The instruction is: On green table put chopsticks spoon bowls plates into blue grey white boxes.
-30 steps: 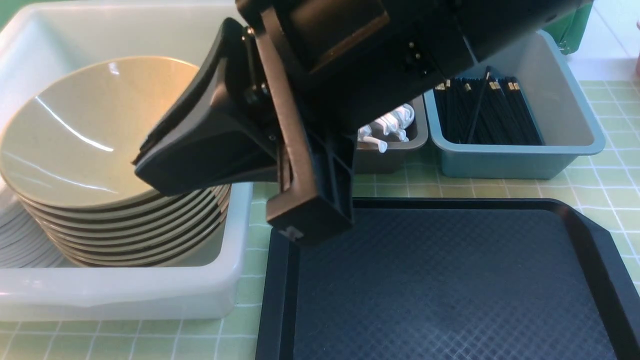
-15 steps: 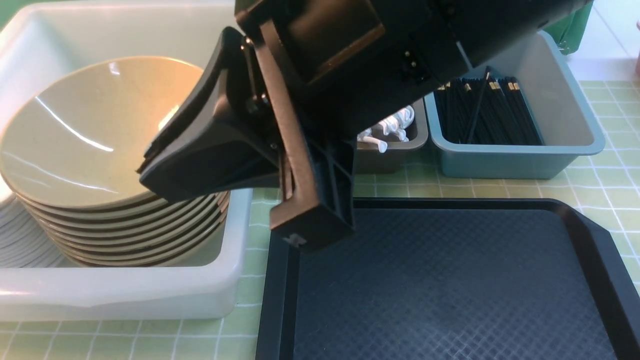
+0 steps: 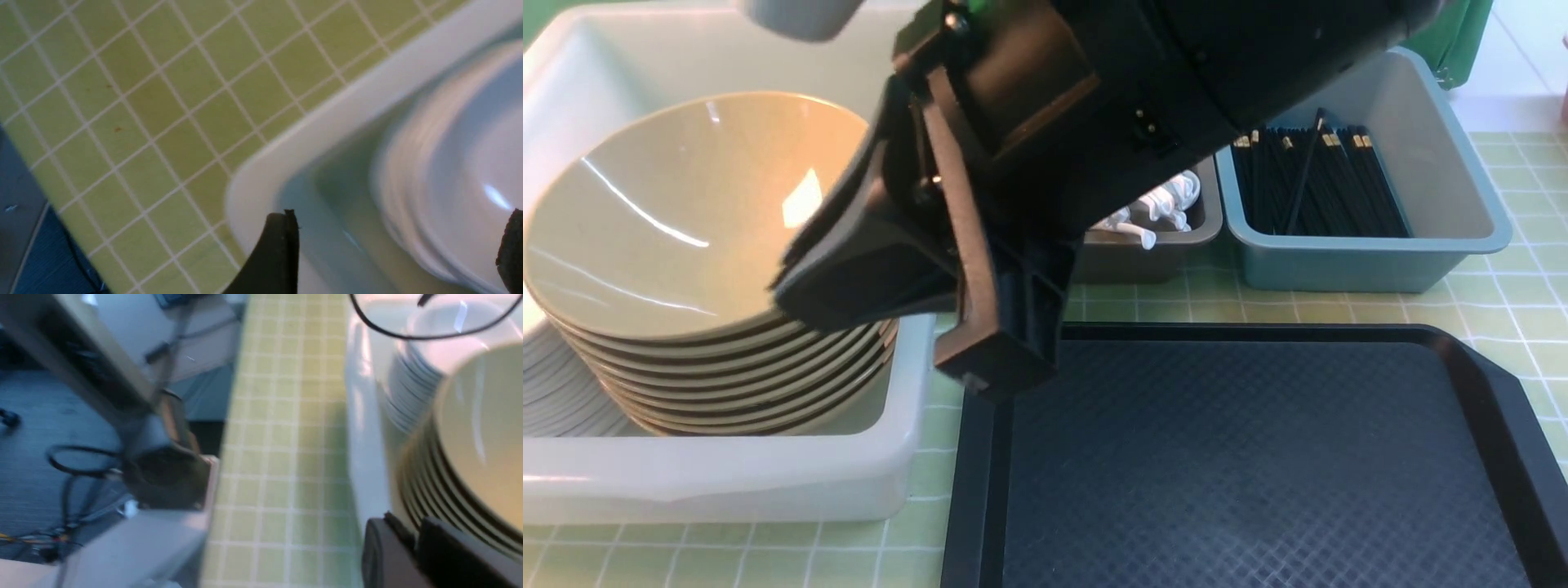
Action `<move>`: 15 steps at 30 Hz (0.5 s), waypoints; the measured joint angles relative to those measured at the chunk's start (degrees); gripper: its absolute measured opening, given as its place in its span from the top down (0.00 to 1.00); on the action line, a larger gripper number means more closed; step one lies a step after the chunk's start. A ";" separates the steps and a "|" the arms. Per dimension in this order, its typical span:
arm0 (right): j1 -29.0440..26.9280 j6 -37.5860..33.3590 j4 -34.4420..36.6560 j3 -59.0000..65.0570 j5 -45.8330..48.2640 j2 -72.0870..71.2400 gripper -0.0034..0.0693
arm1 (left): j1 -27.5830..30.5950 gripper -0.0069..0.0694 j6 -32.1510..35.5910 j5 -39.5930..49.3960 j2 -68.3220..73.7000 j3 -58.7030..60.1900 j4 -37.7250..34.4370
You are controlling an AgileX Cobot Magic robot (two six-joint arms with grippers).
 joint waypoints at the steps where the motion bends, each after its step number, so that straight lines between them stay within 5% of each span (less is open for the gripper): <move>1: -0.45 2.51 -2.26 0.00 0.00 0.00 0.78 | -2.64 0.04 3.24 -0.32 -1.31 -0.19 -3.47; 5: -3.88 12.54 -11.59 0.00 1.62 -0.42 0.78 | -13.29 0.10 14.79 -2.08 -5.29 -0.25 -15.48; 8: -9.81 20.56 -17.65 0.08 4.50 -2.54 0.77 | -24.88 0.23 24.75 -2.42 -7.71 -0.25 -26.46; 13: -16.31 28.36 -24.76 2.72 8.27 -8.59 0.77 | -36.05 0.49 28.79 -0.46 -9.60 -0.03 -28.96; 15: -18.10 32.20 -28.93 7.70 9.55 -15.01 0.77 | -39.79 0.68 28.71 0.11 -12.36 1.96 -27.93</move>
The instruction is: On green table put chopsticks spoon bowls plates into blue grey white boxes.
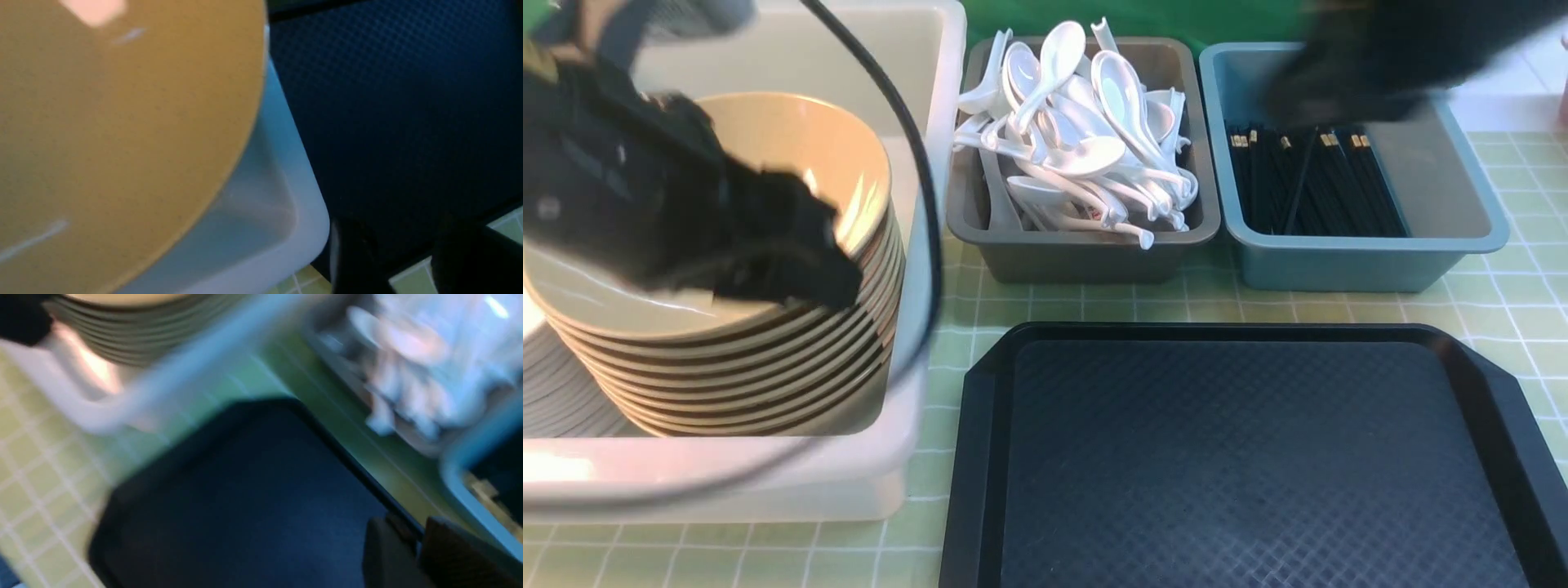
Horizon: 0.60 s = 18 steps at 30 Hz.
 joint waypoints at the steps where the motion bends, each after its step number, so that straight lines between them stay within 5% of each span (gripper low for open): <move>1: -0.21 0.92 -0.62 2.20 -0.20 -2.47 0.77 | -0.65 0.73 -0.33 0.00 -1.73 1.22 0.34; 5: -0.27 3.38 -1.12 14.67 -5.72 -15.97 0.77 | -1.40 0.89 -3.34 -0.11 -10.24 6.77 0.60; 13: -0.27 4.42 -0.94 50.60 -22.35 -47.31 0.78 | -1.40 0.91 -10.94 -2.14 -38.76 25.11 -6.56; 18: -0.27 5.10 -0.94 60.54 -24.74 -55.66 0.91 | -1.40 0.91 -20.38 -2.14 -55.48 35.49 -8.22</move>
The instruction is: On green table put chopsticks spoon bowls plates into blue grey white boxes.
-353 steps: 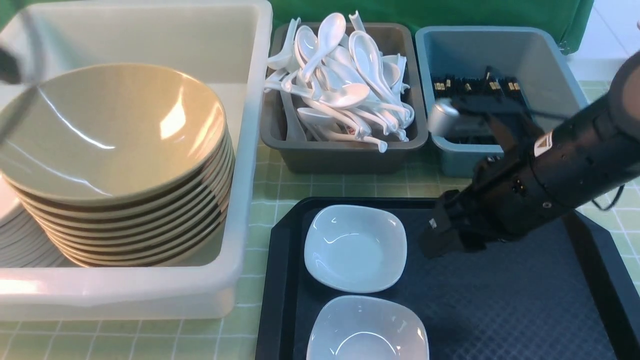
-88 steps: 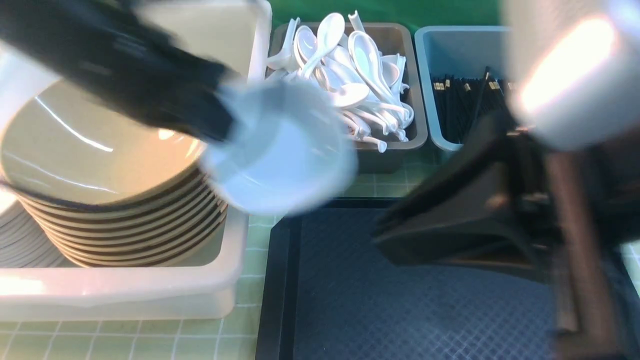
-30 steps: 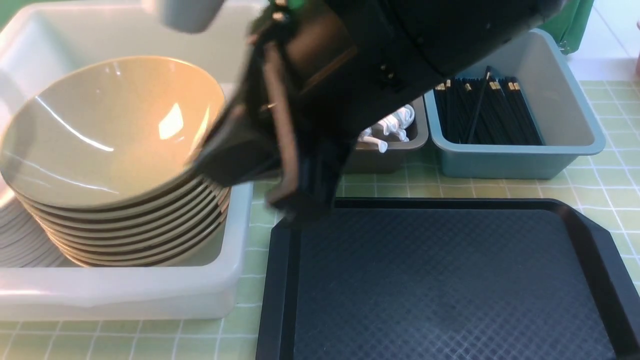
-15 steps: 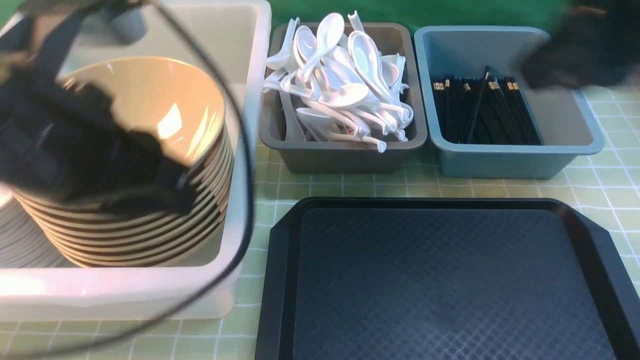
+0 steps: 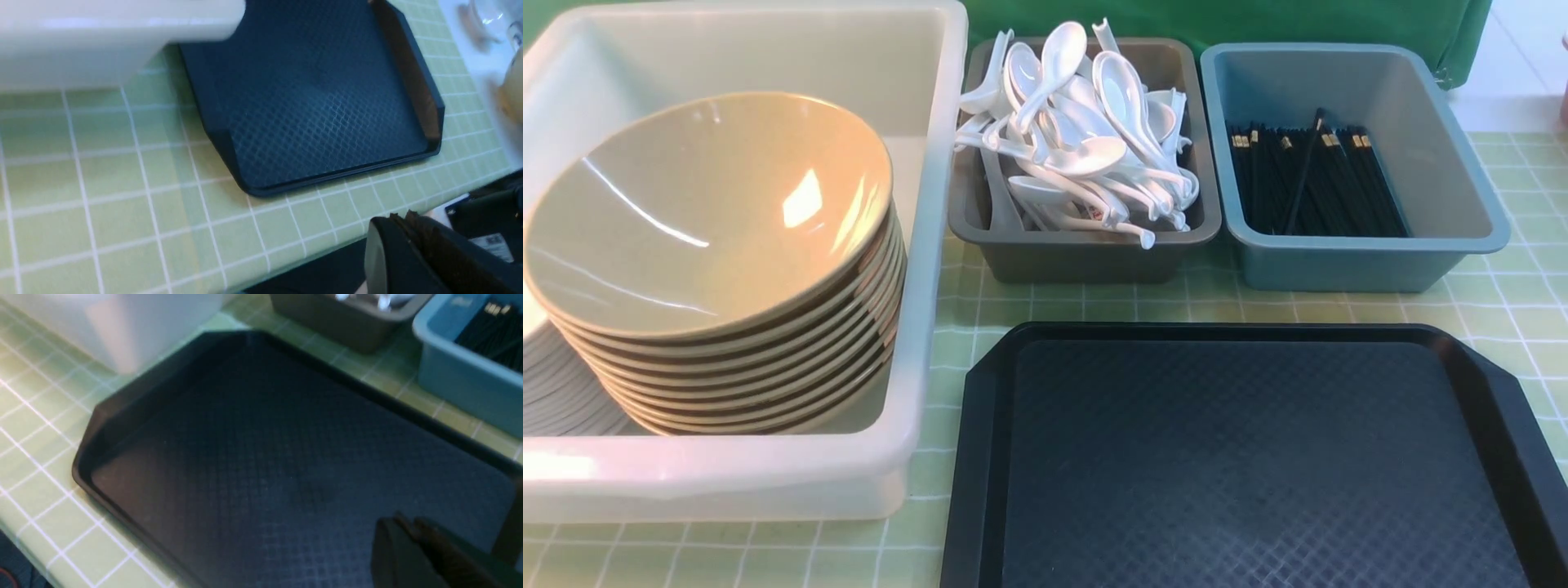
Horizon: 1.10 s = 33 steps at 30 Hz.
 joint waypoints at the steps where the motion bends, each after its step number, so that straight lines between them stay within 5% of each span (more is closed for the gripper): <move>1: 0.00 0.00 0.00 0.39 -1.49 -0.22 0.92 | 0.00 0.91 -1.14 0.00 -1.35 0.91 0.00; 7: 0.00 1.12 0.00 0.45 -11.33 -0.40 0.92 | 0.00 0.91 -4.40 -0.85 -5.12 2.06 -0.61; 26: 0.00 1.12 -0.05 0.45 -10.63 -0.46 0.91 | 0.00 0.91 -4.73 -2.30 -5.16 2.32 1.64; 28: 0.00 1.12 -0.05 0.45 -10.63 -0.46 0.90 | 0.00 0.91 -4.73 -7.24 -5.16 3.10 6.25; 33: 0.00 1.12 -0.05 0.45 -10.63 -0.46 0.90 | 3.70 0.91 2.02 -39.80 -4.18 15.37 22.31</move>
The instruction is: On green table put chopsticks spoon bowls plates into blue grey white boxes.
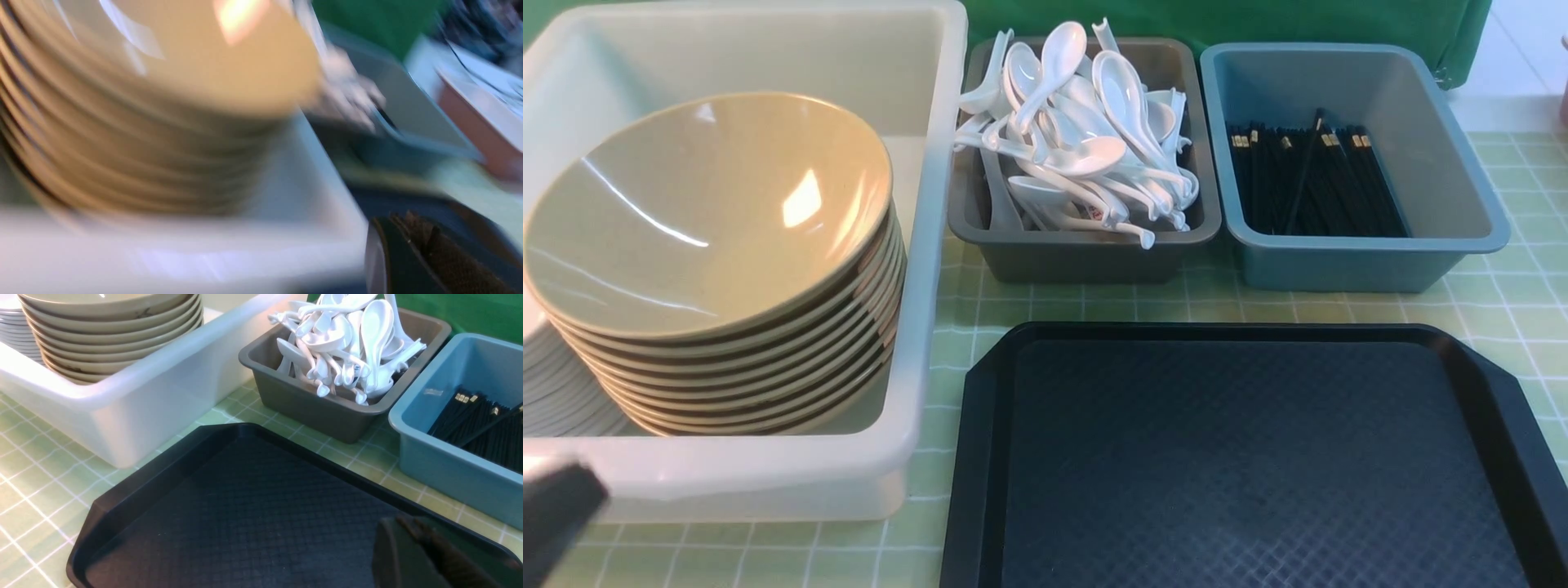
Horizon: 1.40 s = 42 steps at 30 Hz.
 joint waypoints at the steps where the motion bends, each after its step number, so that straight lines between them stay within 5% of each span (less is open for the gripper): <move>1: 0.00 0.00 0.00 0.00 0.05 0.00 0.90 | 1.64 0.91 2.82 -4.42 0.06 2.65 1.06; 5: 0.00 0.00 0.00 0.00 0.05 0.00 0.90 | 9.38 0.91 13.73 -16.53 -1.74 14.61 -1.73; 9: 0.00 0.00 0.00 0.00 0.06 -0.05 0.89 | 12.47 0.91 18.56 -17.05 -6.24 20.87 -6.33; 14: 0.00 0.00 -0.01 0.00 0.19 -0.11 0.89 | 13.60 0.91 19.55 -9.32 -6.58 21.23 -5.60; 42: 0.00 0.16 -0.01 0.02 0.19 -0.17 0.86 | 14.72 0.91 19.24 -9.11 -6.63 21.17 -5.53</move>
